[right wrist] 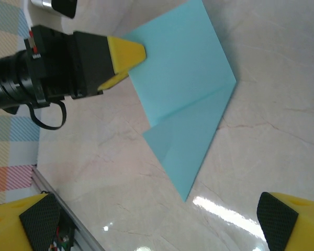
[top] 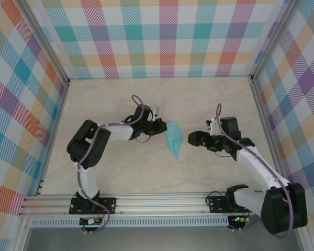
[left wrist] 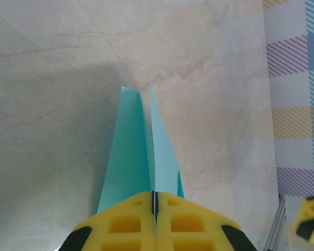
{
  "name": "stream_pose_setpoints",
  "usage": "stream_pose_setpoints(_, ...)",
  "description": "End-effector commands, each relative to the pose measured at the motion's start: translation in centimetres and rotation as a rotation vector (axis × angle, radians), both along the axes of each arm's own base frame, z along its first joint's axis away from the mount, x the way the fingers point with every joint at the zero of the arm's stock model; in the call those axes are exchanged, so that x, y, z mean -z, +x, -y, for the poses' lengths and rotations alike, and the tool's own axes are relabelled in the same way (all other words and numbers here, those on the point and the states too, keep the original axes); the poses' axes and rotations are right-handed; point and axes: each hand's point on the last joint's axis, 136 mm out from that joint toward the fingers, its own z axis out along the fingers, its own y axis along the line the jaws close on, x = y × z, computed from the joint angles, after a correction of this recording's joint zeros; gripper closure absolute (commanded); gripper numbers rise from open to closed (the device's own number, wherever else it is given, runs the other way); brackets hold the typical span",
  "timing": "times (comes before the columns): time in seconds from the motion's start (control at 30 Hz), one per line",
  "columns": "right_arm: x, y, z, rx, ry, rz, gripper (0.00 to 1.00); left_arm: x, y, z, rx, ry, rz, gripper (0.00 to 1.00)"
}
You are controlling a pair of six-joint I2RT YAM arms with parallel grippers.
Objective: Fold a paper plane with a square sheet of paper (fold left side to right side)
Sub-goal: Fold the wing for the fifth time at the center of the table.
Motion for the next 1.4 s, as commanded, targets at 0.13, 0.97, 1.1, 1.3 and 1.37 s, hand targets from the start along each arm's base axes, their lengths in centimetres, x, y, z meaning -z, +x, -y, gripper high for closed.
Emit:
stream_pose_setpoints(0.13, -1.1, 2.8, -3.3, -0.259, 0.16, 0.114, 0.08, -5.1, -1.7, 0.5, 0.173, -0.131, 0.178, 1.0)
stream_pose_setpoints(0.97, 4.2, 5.6, -6.0, -0.408, 0.257, 0.01, 0.53, -4.6, -3.3, 0.9, 0.275, -0.161, 0.181, 1.0)
stream_pose_setpoints(1.1, 4.4, 5.4, -5.9, -0.409, 0.247, 0.0, 0.66, -4.2, -3.2, 0.8, 0.275, -0.145, 0.17, 1.0)
stream_pose_setpoints(1.3, 4.6, 5.0, -5.7, -0.404, 0.229, -0.01, 0.81, -4.2, -2.8, -0.4, 0.25, -0.099, 0.178, 0.64)
stream_pose_setpoints(1.37, 4.6, 4.9, -5.7, -0.401, 0.218, -0.014, 0.84, -4.6, -2.6, -1.3, 0.228, -0.069, 0.193, 0.52)
